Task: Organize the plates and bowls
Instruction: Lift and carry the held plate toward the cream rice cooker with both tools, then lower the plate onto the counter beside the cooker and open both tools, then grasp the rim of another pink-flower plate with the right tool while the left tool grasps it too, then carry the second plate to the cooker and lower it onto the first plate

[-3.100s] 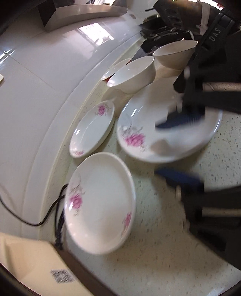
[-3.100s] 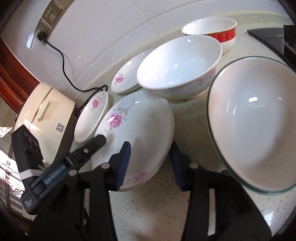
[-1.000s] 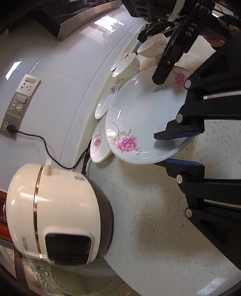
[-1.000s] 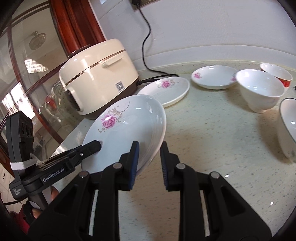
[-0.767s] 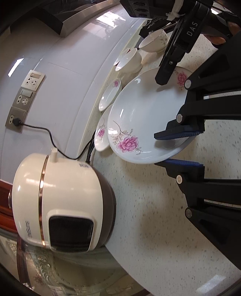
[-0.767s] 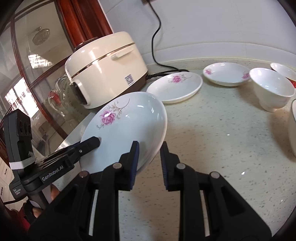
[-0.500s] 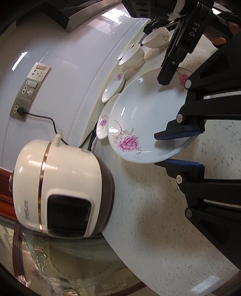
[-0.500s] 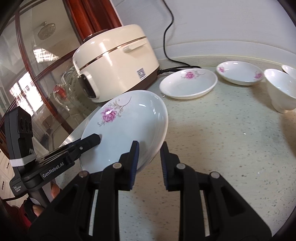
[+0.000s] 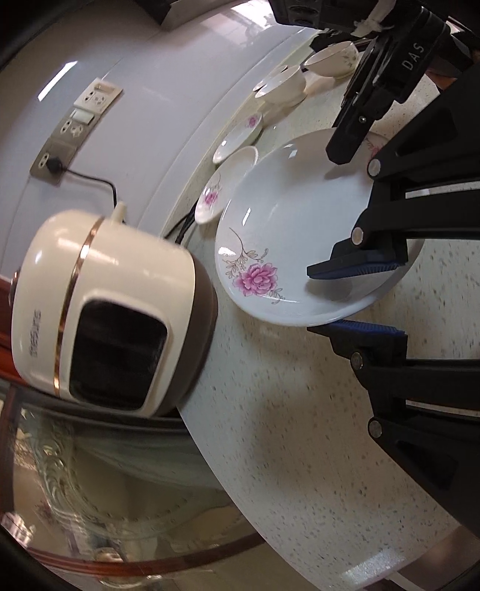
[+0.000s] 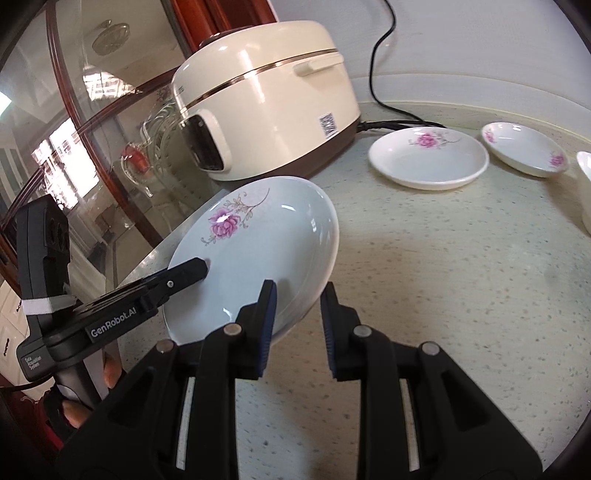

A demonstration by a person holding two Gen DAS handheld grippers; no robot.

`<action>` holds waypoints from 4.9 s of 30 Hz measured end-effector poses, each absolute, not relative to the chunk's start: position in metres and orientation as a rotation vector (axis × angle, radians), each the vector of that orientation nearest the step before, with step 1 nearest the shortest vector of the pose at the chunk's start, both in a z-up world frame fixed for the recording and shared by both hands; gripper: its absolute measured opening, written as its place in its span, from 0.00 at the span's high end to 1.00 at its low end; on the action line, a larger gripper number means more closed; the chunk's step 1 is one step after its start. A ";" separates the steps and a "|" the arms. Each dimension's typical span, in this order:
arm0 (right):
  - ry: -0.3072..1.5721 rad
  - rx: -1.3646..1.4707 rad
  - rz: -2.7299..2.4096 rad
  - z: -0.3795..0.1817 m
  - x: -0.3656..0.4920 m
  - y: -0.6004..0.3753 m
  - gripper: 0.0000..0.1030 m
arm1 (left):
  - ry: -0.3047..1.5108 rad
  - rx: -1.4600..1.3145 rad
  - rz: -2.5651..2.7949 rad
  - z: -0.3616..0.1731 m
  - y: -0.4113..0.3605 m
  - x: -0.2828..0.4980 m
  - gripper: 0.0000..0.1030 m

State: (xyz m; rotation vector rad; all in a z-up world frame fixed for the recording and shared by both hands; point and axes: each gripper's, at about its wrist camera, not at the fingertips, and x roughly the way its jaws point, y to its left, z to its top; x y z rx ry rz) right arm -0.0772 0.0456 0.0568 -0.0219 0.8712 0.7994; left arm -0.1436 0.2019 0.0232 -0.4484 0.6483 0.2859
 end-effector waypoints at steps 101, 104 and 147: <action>1.029 0.067 0.410 0.041 0.089 -0.027 0.80 | 0.862 -0.374 0.336 0.001 0.130 0.092 0.00; 1.022 0.071 0.398 0.043 0.073 -0.042 0.80 | 0.900 -0.286 0.324 -0.002 0.116 0.099 0.00; 0.945 0.115 0.343 0.052 0.043 -0.080 0.79 | 0.785 -0.336 0.124 0.016 0.095 0.053 0.78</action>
